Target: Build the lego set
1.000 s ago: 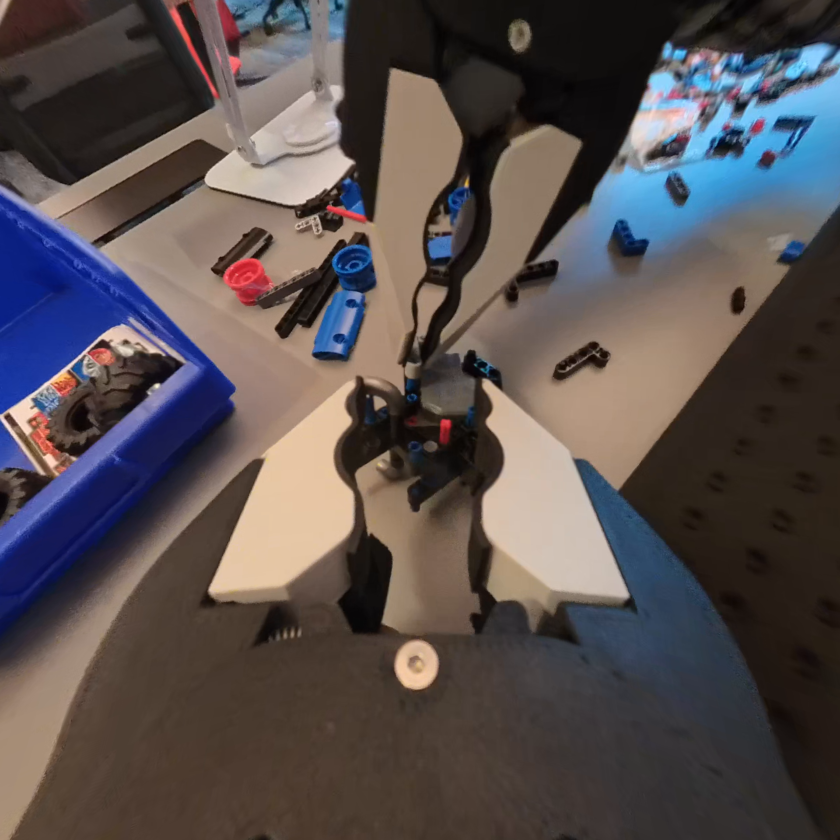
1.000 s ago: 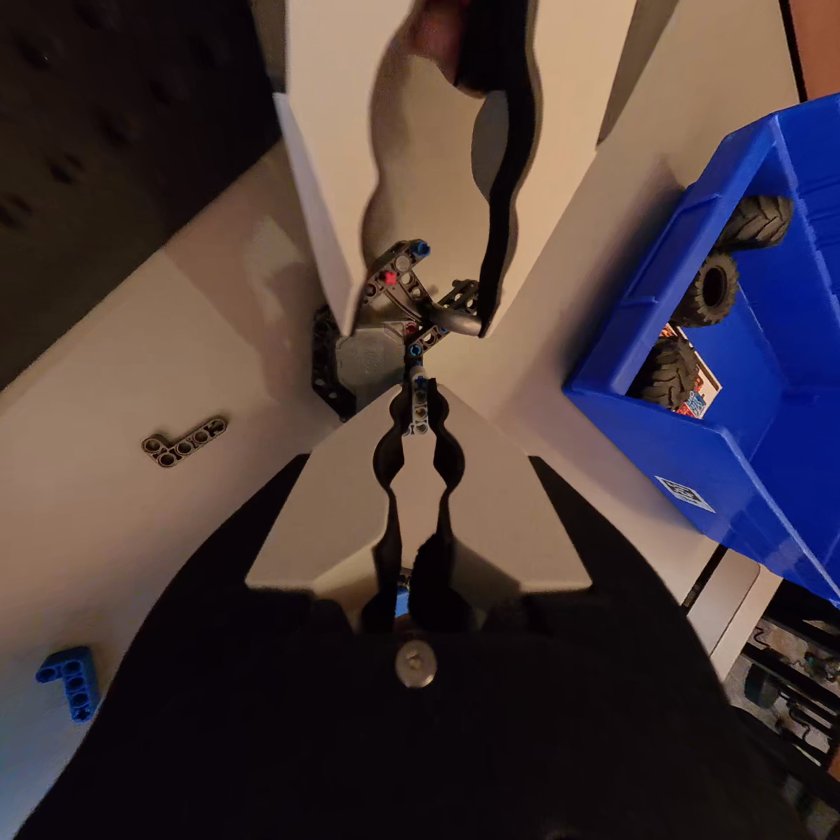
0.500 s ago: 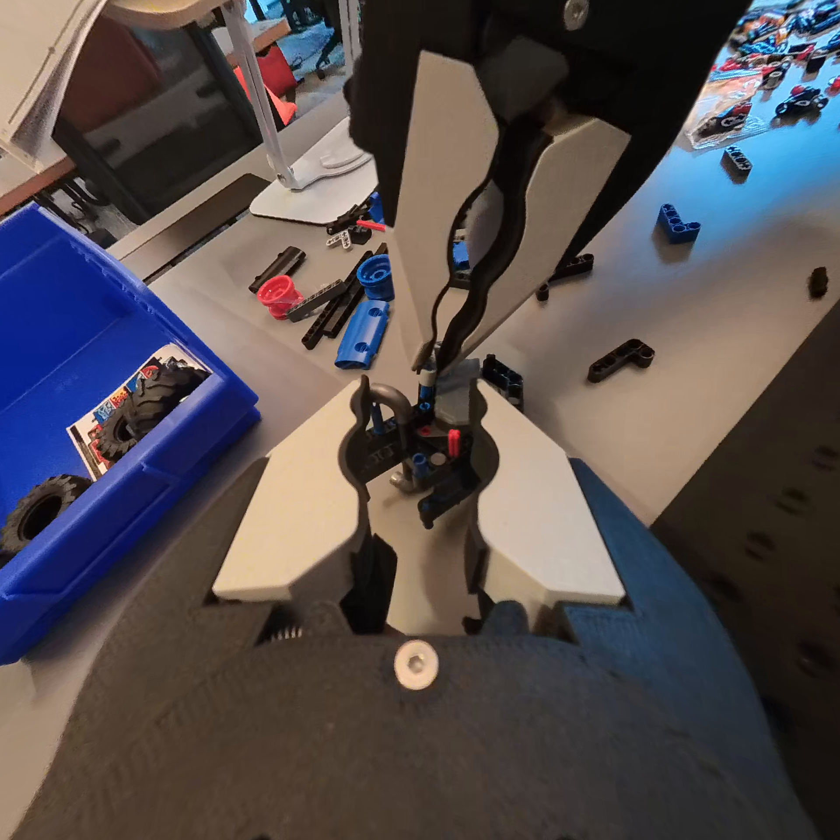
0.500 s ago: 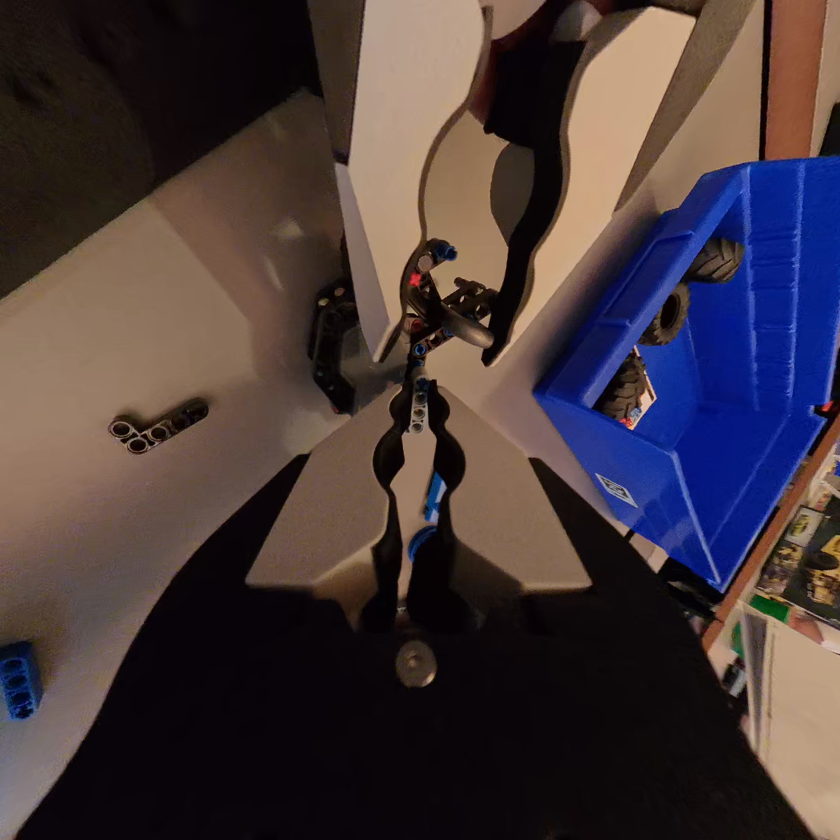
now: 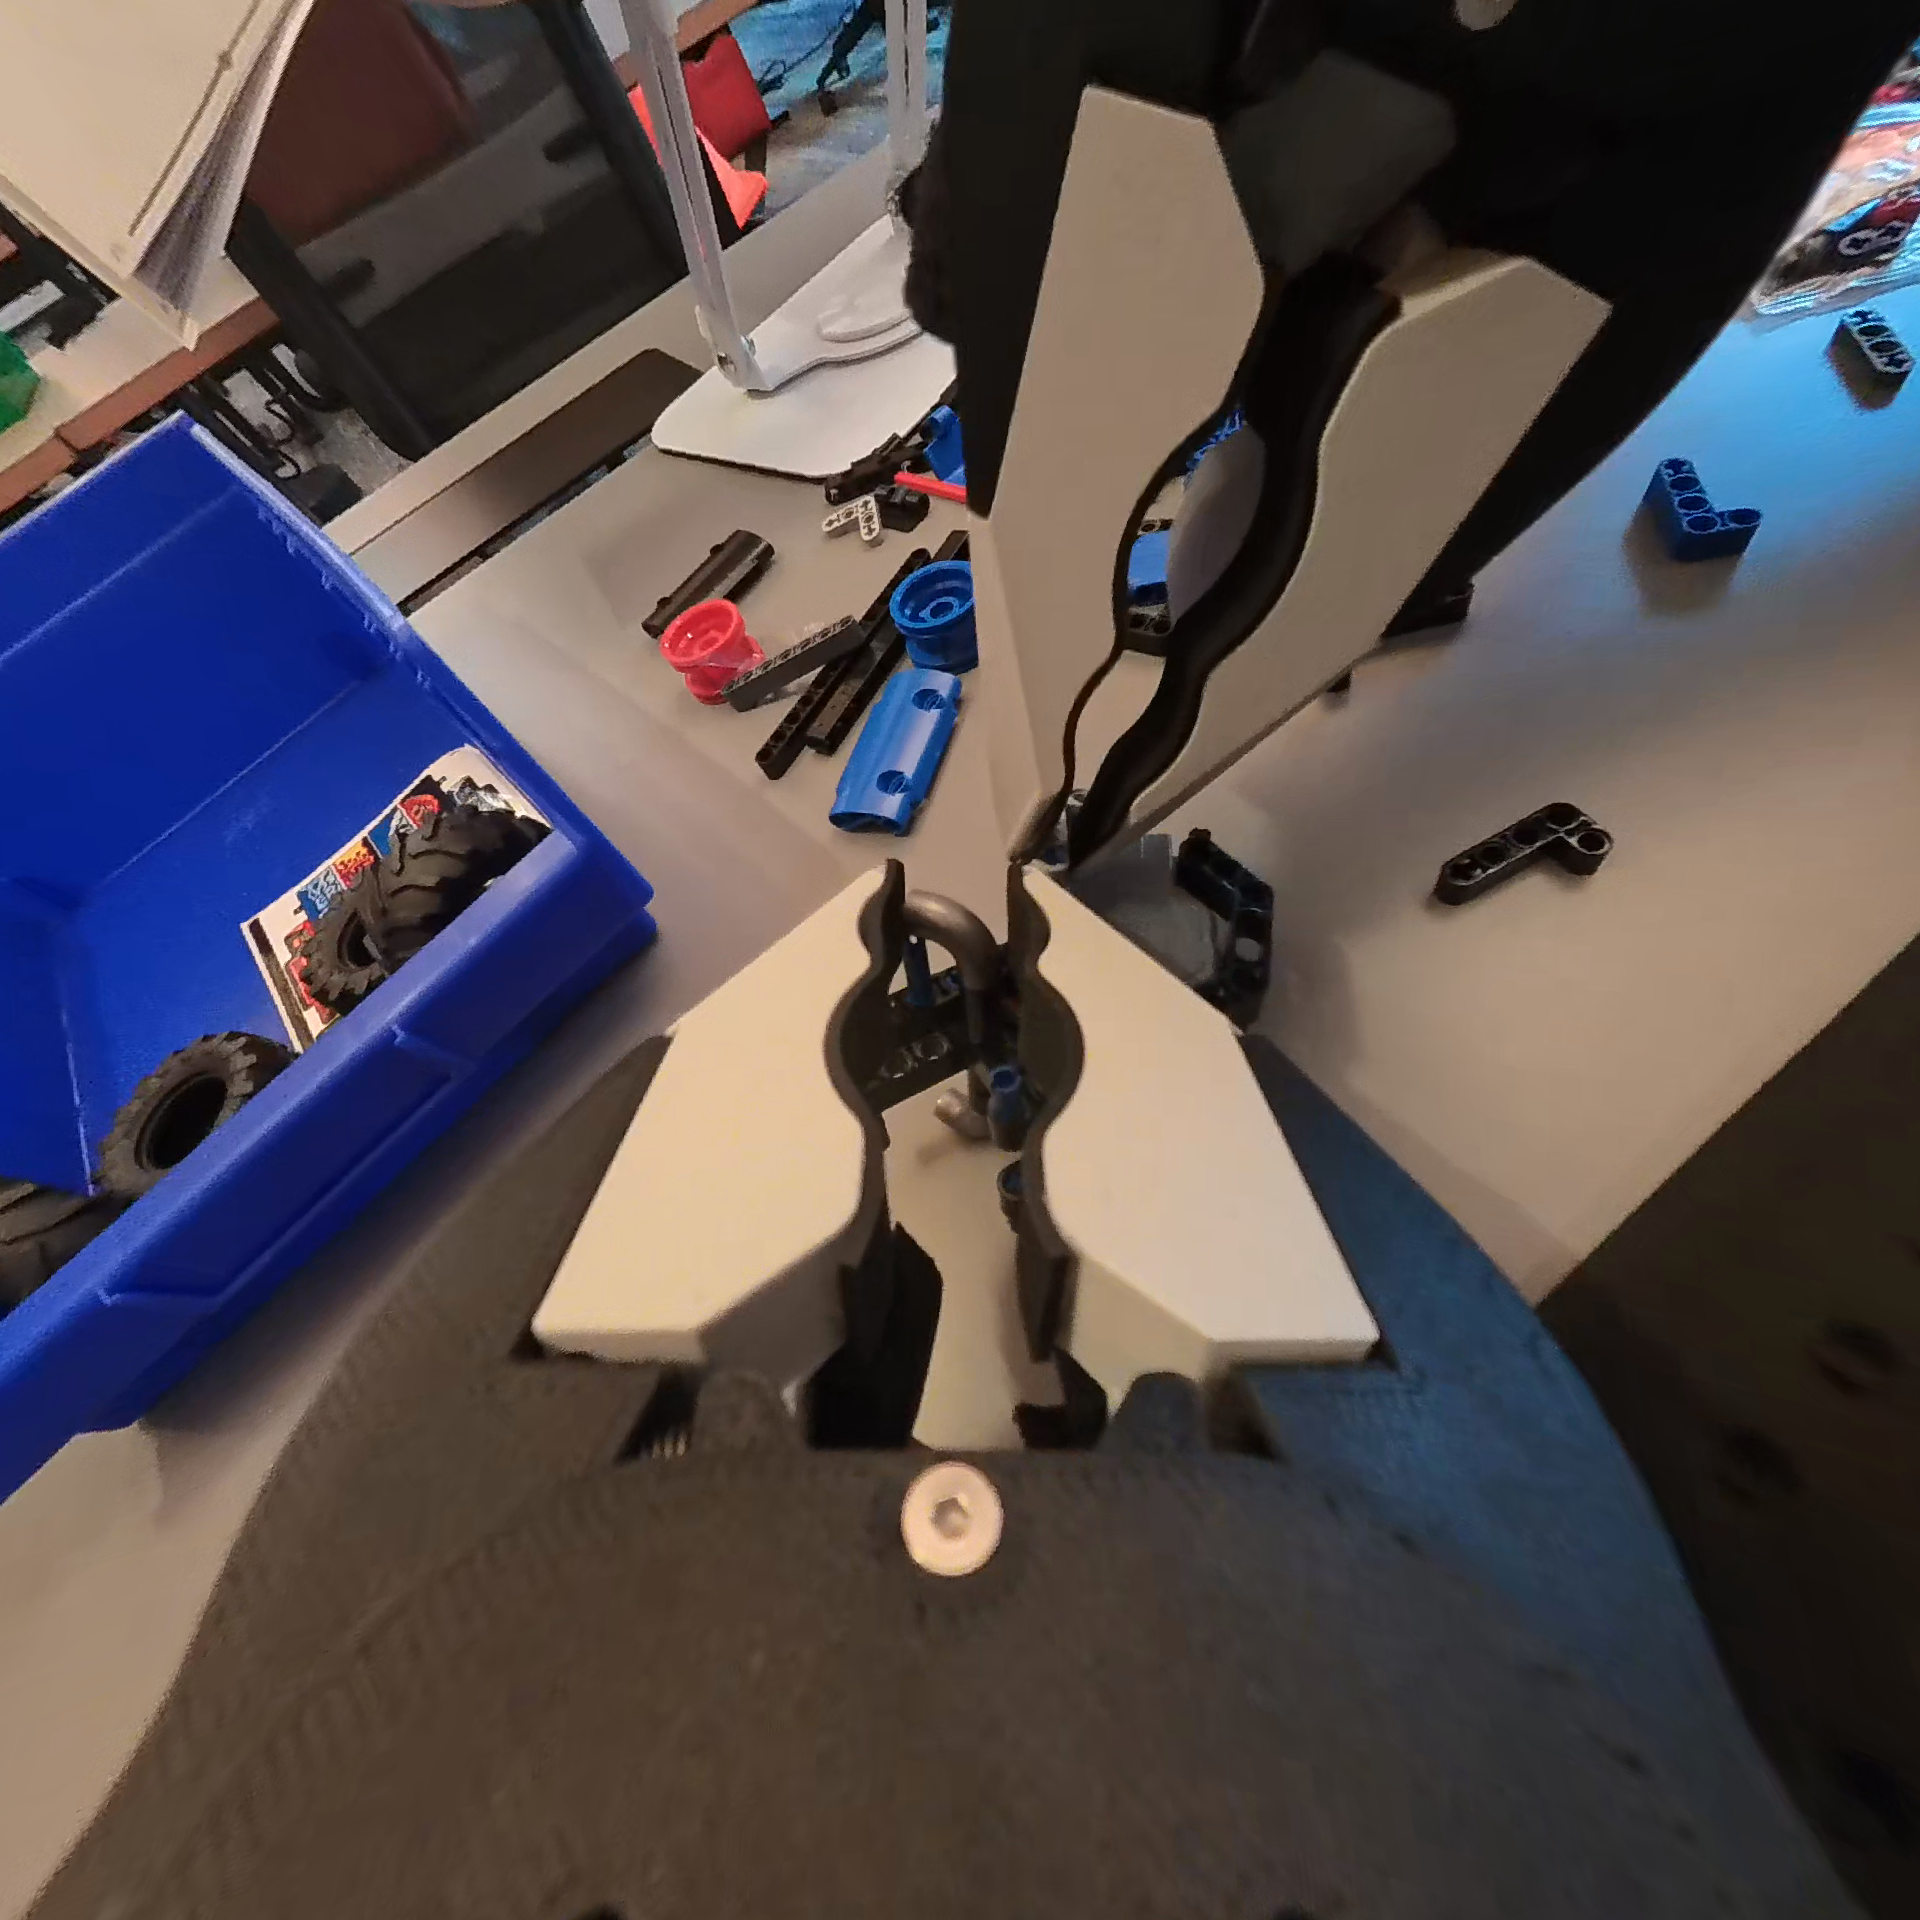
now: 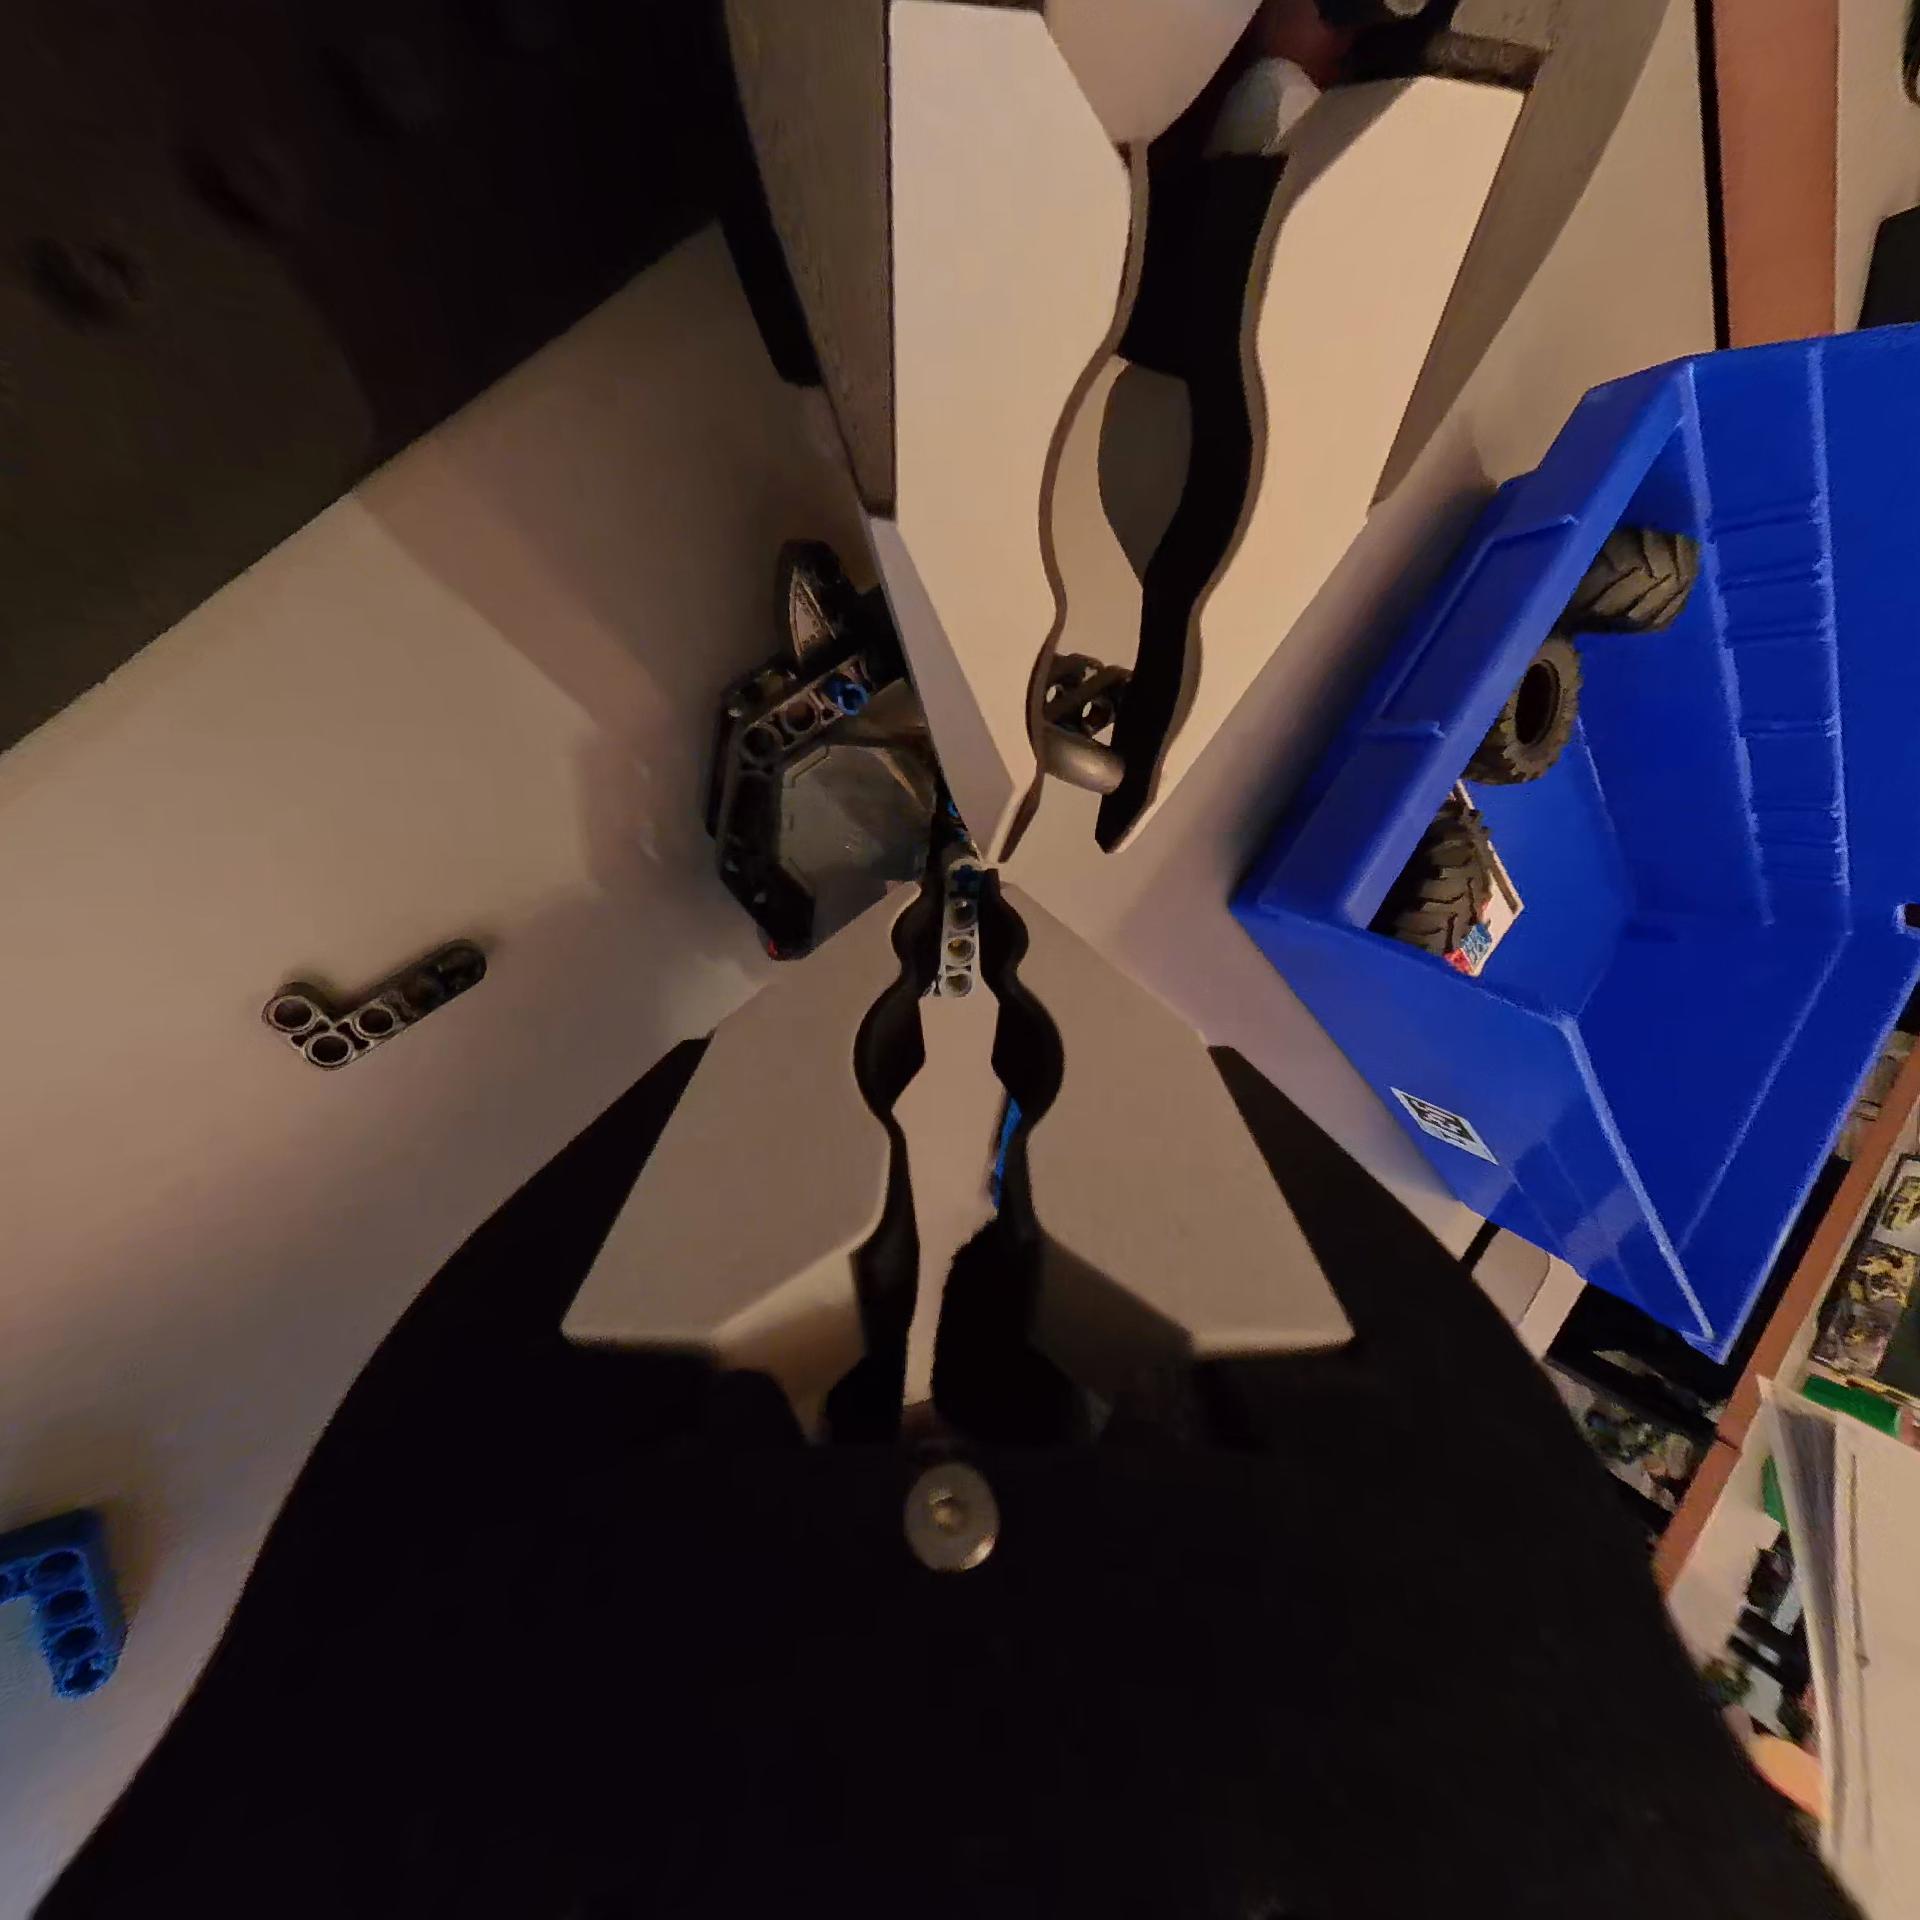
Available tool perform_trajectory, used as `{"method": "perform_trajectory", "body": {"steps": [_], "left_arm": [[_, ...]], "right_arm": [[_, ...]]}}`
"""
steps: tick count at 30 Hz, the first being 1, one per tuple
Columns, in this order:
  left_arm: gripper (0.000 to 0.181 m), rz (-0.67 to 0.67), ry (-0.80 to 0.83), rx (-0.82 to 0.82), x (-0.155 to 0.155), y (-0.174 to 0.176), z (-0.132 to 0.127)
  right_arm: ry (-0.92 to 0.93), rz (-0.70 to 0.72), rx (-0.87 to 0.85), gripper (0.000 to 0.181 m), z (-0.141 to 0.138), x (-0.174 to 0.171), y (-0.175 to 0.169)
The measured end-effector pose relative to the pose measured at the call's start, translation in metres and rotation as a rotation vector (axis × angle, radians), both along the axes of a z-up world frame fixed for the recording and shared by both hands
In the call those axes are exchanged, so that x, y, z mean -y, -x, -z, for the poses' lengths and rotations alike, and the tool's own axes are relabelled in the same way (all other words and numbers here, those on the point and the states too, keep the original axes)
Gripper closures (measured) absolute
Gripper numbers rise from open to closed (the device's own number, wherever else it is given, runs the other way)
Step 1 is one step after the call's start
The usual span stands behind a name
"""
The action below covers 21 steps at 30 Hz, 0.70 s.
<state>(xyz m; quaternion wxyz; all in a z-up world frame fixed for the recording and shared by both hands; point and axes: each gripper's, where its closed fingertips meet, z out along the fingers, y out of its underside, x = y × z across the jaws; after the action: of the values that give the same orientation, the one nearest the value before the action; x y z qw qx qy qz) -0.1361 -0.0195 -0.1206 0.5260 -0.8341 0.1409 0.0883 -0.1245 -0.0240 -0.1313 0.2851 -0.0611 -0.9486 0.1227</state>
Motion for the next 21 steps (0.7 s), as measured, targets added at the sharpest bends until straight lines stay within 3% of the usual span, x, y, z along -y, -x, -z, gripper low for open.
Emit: {"method": "perform_trajectory", "body": {"steps": [7,11,15,17,21], "left_arm": [[0.165,-0.040,0.002,-0.010,0.000,0.002,0.002],[0.165,-0.028,-0.009,0.029,0.000,0.002,0.000],[0.137,0.014,-0.042,0.123,0.012,-0.003,-0.011],[0.121,0.060,0.022,0.107,0.018,-0.013,-0.001],[0.120,0.049,0.037,0.004,0.011,-0.011,0.005]], "right_arm": [[-0.099,-0.001,0.032,0.177,0.001,0.001,0.003],[-0.037,0.014,0.063,0.177,0.001,0.000,0.004],[0.022,0.021,0.090,0.176,0.001,0.000,0.005],[0.042,0.021,0.090,0.176,0.001,0.000,0.005],[0.053,0.020,0.091,0.176,0.000,0.000,0.006]]}}
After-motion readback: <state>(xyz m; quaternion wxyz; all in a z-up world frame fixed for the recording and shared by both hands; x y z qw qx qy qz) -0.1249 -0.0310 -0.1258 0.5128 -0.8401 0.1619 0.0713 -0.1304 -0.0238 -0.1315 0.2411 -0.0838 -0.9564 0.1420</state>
